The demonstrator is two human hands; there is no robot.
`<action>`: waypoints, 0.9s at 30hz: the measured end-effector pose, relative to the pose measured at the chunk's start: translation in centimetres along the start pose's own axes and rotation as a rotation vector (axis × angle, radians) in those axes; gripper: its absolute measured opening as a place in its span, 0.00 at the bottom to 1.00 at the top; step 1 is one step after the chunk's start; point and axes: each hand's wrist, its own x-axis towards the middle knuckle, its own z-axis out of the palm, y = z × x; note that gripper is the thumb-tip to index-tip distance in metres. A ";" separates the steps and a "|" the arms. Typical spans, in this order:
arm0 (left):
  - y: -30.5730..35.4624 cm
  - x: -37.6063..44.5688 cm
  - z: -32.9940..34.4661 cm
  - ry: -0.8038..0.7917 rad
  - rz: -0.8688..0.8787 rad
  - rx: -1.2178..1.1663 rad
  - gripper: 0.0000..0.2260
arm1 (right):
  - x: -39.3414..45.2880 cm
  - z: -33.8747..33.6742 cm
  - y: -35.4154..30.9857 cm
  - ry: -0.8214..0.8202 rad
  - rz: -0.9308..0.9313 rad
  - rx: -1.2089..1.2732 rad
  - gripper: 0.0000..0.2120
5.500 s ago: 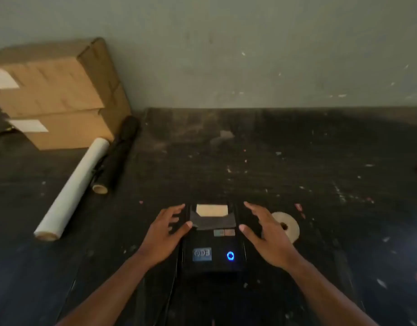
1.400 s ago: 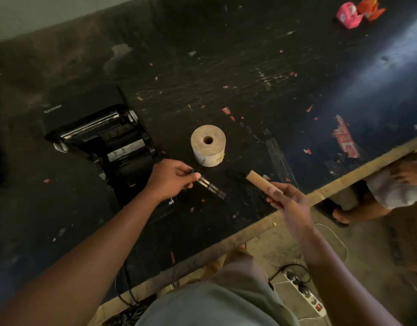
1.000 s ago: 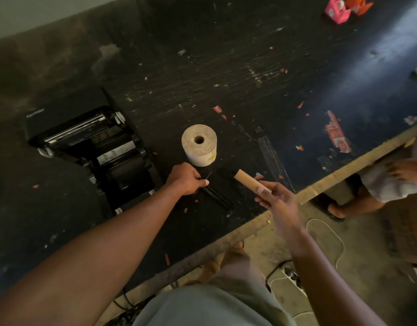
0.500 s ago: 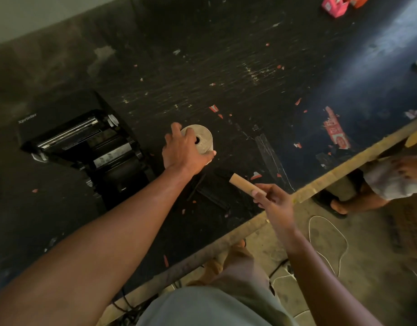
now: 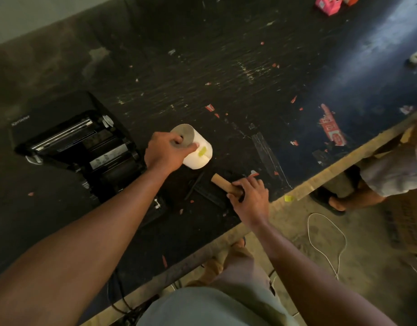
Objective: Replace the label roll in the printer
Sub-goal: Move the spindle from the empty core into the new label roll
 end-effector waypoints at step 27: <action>-5.5 -9.2 -3.3 0.061 -0.270 -0.734 0.26 | -0.6 -5.5 -11.3 0.145 -0.263 0.442 0.03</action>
